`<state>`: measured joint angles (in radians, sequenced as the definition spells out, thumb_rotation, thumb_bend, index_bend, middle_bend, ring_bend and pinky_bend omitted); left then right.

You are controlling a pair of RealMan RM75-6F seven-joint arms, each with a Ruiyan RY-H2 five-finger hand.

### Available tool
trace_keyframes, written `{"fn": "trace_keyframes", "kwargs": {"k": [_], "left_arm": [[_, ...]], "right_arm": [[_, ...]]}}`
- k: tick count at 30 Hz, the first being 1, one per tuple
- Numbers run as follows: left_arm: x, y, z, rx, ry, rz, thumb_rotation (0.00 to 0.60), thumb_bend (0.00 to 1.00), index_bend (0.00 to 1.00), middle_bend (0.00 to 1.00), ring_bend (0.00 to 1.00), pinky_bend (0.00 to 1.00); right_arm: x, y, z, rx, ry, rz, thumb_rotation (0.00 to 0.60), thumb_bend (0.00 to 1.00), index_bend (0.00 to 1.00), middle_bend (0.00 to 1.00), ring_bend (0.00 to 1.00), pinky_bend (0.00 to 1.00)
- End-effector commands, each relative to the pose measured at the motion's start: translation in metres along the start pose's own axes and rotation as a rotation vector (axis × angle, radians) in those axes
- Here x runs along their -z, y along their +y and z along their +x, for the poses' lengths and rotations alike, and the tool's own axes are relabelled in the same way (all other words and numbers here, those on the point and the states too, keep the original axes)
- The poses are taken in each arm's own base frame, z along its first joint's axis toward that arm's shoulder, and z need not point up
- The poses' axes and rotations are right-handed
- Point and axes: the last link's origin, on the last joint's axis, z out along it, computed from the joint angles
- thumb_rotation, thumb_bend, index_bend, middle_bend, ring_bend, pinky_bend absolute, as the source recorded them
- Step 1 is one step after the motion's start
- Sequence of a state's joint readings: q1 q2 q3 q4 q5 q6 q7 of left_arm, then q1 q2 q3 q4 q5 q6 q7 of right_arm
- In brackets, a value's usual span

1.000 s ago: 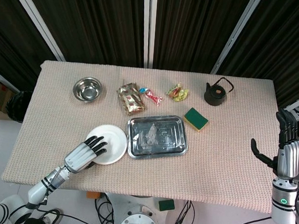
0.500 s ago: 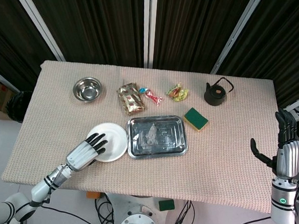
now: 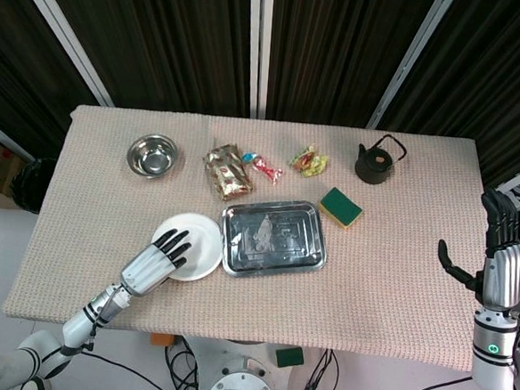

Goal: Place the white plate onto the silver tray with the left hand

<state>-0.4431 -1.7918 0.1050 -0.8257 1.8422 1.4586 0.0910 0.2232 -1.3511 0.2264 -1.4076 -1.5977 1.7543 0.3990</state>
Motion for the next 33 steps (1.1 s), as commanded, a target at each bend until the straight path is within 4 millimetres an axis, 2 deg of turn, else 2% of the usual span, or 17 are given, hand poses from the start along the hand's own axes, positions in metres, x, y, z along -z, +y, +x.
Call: {"fn": "trace_keyframes", "kwargs": {"k": [1,5,12,20,25,33], "left_arm": [[-0.001,0.0,0.001,0.01,0.014,-0.002,0.6,0.43,0.69,0.32,0.13,0.2],[0.0,0.0,0.005,0.018,0.047,-0.007,0.6,0.47,0.76,0.33,0.13,0.21],[-0.002,0.003,0.017,0.099,0.119,-0.024,0.6,0.47,0.76,0.33,0.13,0.21],[-0.029,0.005,0.036,0.186,0.186,-0.04,0.6,0.48,0.77,0.34,0.14,0.21],[-0.035,-0.009,0.046,0.133,0.221,-0.011,0.6,0.48,0.78,0.35,0.14,0.21],[-0.023,-0.044,0.057,0.072,0.24,0.09,0.6,0.48,0.79,0.35,0.14,0.21]], "right_arm": [[0.0,0.001,0.0,-0.001,-0.001,-0.002,0.6,0.35,0.0,0.0,0.0,0.0],[0.0,0.001,0.0,-0.001,0.001,-0.003,0.6,0.34,0.0,0.0,0.0,0.0],[0.001,0.002,0.002,-0.001,0.005,-0.003,0.6,0.35,0.0,0.0,0.0,0.0],[0.001,0.0,0.009,0.0,0.028,0.004,0.6,0.35,0.0,0.0,0.0,0.0],[0.001,0.003,0.013,0.004,0.034,-0.004,0.6,0.35,0.0,0.0,0.0,0.0],[0.001,0.004,0.011,-0.004,0.027,-0.01,0.6,0.35,0.0,0.0,0.0,0.0]]}}
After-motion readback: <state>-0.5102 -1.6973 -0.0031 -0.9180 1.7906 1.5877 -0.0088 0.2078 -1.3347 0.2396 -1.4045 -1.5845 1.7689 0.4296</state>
